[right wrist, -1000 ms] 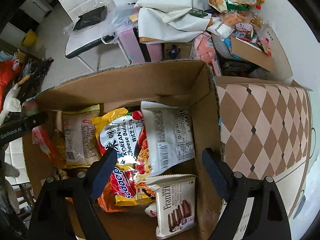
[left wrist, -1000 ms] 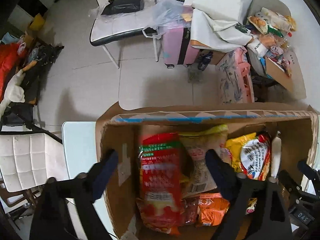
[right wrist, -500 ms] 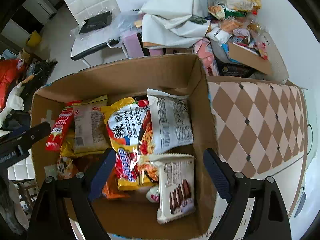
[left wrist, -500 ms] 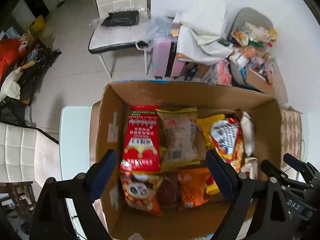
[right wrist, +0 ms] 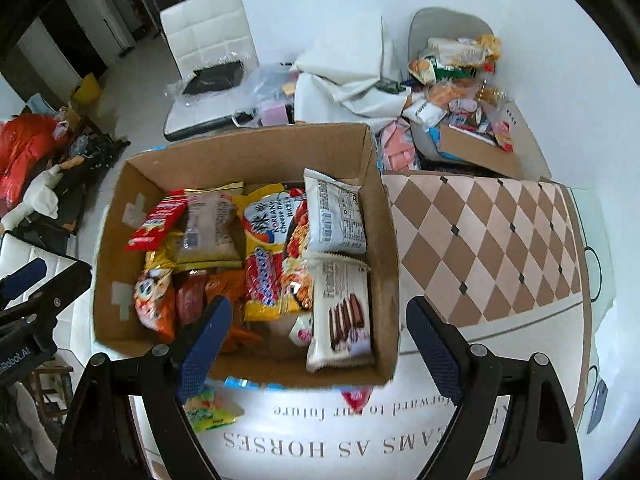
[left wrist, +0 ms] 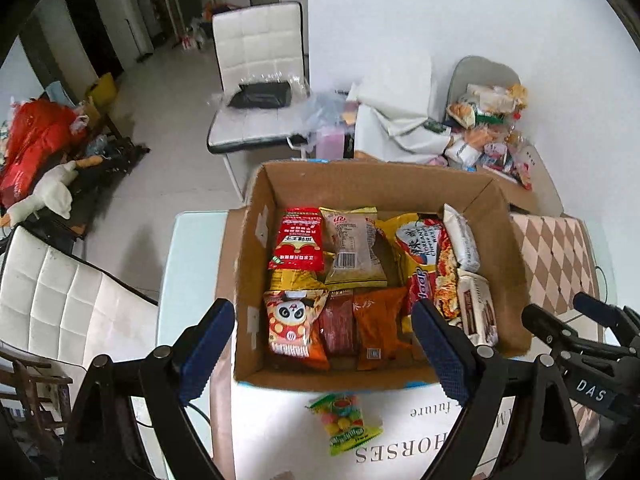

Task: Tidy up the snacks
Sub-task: 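Withdraw both tools from the box back over the table, then grasp the gumball candy bag with the left tool while the right tool grasps the red triangle pack, then carry both packs into the cardboard box and open both tools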

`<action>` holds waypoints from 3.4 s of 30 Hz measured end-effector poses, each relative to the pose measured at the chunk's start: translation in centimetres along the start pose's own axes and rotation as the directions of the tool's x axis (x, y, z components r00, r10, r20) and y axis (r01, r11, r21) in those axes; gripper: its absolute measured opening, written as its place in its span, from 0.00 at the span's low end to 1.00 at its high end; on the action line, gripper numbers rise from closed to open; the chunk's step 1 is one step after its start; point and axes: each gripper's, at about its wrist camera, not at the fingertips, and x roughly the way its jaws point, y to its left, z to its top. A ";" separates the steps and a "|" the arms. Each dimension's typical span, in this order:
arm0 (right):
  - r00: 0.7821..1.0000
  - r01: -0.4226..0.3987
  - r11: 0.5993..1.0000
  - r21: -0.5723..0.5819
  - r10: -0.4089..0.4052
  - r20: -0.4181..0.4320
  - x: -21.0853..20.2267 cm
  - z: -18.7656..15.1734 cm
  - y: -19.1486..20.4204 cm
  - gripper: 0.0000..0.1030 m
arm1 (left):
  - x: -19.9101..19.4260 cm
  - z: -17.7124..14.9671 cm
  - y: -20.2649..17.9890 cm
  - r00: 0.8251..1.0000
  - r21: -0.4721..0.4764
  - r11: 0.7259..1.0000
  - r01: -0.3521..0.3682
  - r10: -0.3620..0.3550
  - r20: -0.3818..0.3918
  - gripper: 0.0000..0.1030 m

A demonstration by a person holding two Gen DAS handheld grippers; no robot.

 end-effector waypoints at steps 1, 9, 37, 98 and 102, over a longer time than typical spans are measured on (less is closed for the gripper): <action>1.000 -0.001 1.000 0.002 0.001 0.012 -0.7 -0.5 0.0 0.88 | -0.7 -0.4 0.0 1.000 -0.005 1.000 -0.006 0.006 0.016 0.88; 0.995 -0.020 1.000 0.012 0.019 0.094 -6.2 -4.2 -0.6 0.88 | -6.7 -3.5 -0.2 0.994 -0.035 0.999 -0.010 0.014 0.109 0.88; 0.985 -0.100 0.973 0.209 0.127 -0.120 0.9 -11.6 -8.3 0.92 | 1.7 -13.6 0.9 0.975 -0.216 0.976 -0.019 -0.030 -0.218 0.88; 0.874 -0.078 0.973 0.219 0.172 -0.454 13.1 -22.8 -7.0 0.43 | 13.9 -24.4 -8.6 0.814 -0.055 0.998 0.028 -0.054 -0.578 0.50; 0.874 -0.075 0.970 0.230 0.175 -0.454 13.6 -23.0 -7.1 0.43 | 13.4 -24.7 -7.8 0.820 -0.066 0.997 0.029 -0.061 -0.569 0.50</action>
